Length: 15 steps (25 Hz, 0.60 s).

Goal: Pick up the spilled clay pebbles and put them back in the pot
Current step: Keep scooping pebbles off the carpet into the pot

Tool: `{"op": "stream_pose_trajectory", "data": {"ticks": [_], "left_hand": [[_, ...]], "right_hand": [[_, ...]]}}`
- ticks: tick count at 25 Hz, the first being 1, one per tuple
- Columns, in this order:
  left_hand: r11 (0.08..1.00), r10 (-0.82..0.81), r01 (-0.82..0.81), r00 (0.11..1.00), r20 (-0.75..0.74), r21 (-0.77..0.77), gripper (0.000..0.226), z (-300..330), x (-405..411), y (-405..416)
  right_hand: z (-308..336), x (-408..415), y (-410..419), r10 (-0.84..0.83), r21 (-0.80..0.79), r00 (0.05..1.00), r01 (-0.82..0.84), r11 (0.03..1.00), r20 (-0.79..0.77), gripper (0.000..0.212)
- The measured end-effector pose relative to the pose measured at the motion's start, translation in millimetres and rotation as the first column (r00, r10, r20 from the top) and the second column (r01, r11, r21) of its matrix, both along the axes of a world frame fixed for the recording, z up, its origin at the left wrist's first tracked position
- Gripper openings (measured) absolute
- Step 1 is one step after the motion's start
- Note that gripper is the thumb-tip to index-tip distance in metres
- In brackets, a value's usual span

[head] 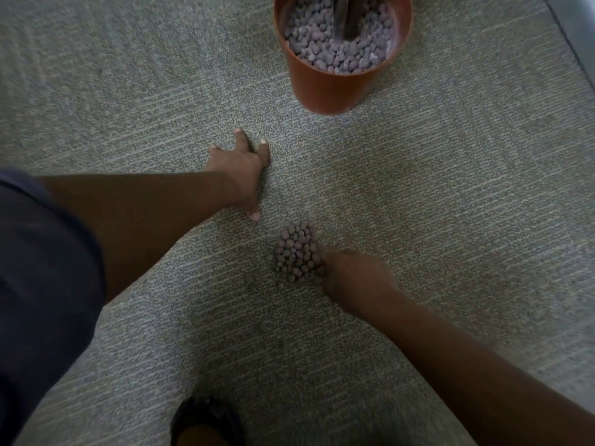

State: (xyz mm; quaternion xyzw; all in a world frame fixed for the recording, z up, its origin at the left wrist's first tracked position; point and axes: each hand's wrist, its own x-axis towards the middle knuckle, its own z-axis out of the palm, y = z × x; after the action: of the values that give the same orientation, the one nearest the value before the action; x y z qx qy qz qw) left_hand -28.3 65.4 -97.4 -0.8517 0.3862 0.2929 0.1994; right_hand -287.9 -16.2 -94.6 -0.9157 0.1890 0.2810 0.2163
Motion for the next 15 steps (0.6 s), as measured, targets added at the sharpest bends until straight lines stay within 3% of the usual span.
{"op": "stream_pose_trajectory", "data": {"ticks": [15], "left_hand": [[0.999, -0.030, 0.029, 0.999, 0.014, 0.017, 0.153, 10.8, -4.1, -1.4]], "right_hand": [[-6.4, -32.6, 22.7, 0.168, 0.069, 0.985, -0.164, 0.984, -0.045, 0.030]]}}
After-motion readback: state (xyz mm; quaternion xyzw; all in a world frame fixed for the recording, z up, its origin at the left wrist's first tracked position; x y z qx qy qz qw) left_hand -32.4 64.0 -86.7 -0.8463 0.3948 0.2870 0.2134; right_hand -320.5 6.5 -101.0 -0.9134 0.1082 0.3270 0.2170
